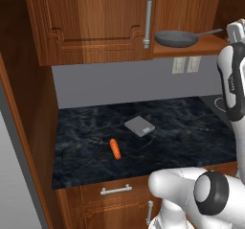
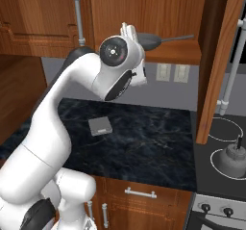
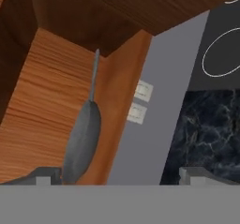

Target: Pick the pan from the cabinet and place it on the stove. Then turn on the stove burner for the pan.

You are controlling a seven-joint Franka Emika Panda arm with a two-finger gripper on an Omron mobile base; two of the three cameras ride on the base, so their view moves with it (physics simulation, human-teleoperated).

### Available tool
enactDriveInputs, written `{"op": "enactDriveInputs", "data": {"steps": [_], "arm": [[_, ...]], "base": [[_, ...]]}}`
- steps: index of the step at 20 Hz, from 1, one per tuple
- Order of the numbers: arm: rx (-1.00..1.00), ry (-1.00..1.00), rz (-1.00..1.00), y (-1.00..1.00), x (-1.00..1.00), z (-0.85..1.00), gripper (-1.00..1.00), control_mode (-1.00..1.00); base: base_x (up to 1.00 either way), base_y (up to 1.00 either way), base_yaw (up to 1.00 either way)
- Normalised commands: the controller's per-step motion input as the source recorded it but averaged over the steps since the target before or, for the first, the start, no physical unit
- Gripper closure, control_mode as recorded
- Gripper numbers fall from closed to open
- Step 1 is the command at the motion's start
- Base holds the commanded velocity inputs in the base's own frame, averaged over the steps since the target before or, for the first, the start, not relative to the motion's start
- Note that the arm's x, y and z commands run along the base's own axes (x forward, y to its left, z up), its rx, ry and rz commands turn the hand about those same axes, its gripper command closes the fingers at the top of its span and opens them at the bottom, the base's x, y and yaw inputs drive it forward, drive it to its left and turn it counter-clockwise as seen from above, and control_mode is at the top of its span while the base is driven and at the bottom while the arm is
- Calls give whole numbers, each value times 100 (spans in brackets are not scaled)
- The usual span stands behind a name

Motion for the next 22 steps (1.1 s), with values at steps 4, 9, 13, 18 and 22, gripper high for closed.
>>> {"op": "enactDriveInputs", "data": {"steps": [4, 9, 13, 18, 22], "arm": [[17, -1, 0, -19, 44, 0, -100, -100], [12, -5, 0, -22, 44, 4, -100, -100], [2, -2, 0, -19, 37, 13, -100, -100], [0, 0, 0, -15, 39, 10, -100, -100], [0, 0, 0, -10, 38, 4, -100, -100]], "base": [[0, 0, 0], [0, 0, 0], [0, 0, 0], [0, 0, 0], [0, 0, 0]]}}
